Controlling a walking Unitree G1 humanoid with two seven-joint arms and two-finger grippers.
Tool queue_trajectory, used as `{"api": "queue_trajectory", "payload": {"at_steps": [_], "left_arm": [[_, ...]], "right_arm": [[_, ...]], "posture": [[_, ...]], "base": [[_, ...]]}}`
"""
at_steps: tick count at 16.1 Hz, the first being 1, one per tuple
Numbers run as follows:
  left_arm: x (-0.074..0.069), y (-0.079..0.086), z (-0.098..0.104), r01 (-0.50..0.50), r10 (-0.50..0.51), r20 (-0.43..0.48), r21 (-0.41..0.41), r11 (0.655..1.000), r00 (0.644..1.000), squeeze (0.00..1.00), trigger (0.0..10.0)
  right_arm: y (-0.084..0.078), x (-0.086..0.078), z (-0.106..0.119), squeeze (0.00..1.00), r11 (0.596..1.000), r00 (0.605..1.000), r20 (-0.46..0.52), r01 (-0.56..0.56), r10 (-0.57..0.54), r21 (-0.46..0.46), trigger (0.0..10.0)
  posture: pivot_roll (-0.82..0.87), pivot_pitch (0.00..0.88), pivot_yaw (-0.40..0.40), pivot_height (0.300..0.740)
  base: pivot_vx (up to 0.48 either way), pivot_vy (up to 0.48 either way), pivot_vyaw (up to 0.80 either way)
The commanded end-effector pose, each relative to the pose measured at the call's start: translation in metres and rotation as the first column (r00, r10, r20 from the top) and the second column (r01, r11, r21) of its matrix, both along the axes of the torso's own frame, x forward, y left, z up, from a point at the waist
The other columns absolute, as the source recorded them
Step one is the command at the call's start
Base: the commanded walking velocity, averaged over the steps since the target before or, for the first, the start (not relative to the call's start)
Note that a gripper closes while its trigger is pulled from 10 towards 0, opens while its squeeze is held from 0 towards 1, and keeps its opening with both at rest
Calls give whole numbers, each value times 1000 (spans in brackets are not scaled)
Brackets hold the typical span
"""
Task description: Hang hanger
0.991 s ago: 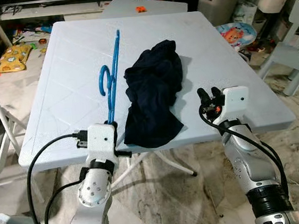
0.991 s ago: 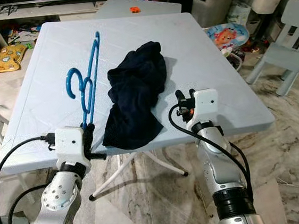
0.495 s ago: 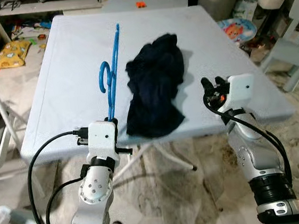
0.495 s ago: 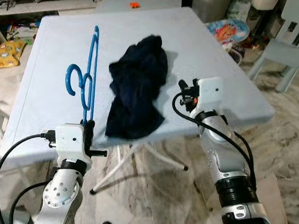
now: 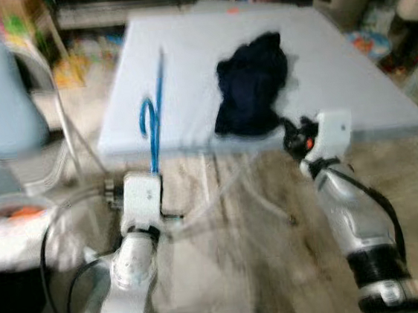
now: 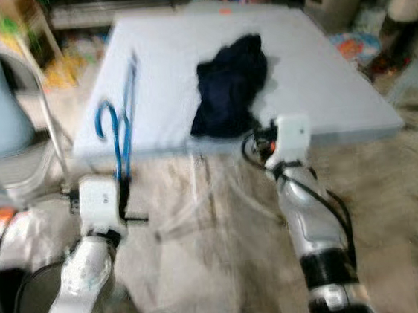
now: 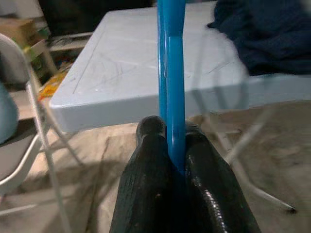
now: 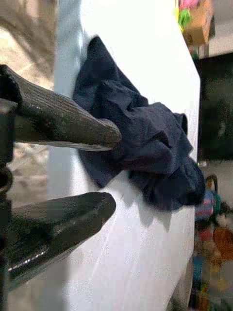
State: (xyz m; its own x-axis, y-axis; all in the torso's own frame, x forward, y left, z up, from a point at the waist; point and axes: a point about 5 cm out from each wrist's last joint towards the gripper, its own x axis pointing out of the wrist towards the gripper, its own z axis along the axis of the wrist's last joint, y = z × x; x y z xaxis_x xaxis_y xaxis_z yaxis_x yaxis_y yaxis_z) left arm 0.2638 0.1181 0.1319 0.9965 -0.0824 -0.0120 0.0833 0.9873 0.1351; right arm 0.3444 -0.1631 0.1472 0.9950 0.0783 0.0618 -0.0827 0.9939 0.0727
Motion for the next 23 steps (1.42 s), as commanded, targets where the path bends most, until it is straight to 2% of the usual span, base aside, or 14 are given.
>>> {"api": "queue_trajectory", "payload": {"at_steps": [1,7,11,13,20,23], "left_arm": [[1,-3,4,4,-4,19,-10,1000,1000,0,10000],[1,-6,1,21,-20,6,-25,999,1000,0,10000],[2,-7,-1,37,-37,-9,-67,997,999,0,10000],[1,-7,-3,49,-52,-27,-89,995,998,0,10000],[1,-6,-9,61,-67,-60,-103,993,996,0,10000],[1,-5,-9,79,-84,-60,-79,994,995,0,10000]], "right_arm": [[-5,1,5,0,1000,1000,16,17,-17,9,10000],[-5,2,1,0,1000,1000,-2,23,-23,8,10000],[-6,1,0,0,1000,1000,-5,29,-29,3,10000],[-6,0,-1,0,999,999,-13,33,-32,6,10000],[-5,-1,-5,0,999,999,-29,34,-34,2,10000],[-4,-1,-5,0,999,999,-28,39,-39,2,10000]], "posture": [[133,86,-65,740],[129,82,-69,740],[119,87,-67,740],[117,88,-65,740],[115,90,-61,740],[115,88,-58,740]], "base": [[-300,0,0],[-110,0,0],[0,0,0],[0,396,0],[0,477,-788],[0,293,-785]]}}
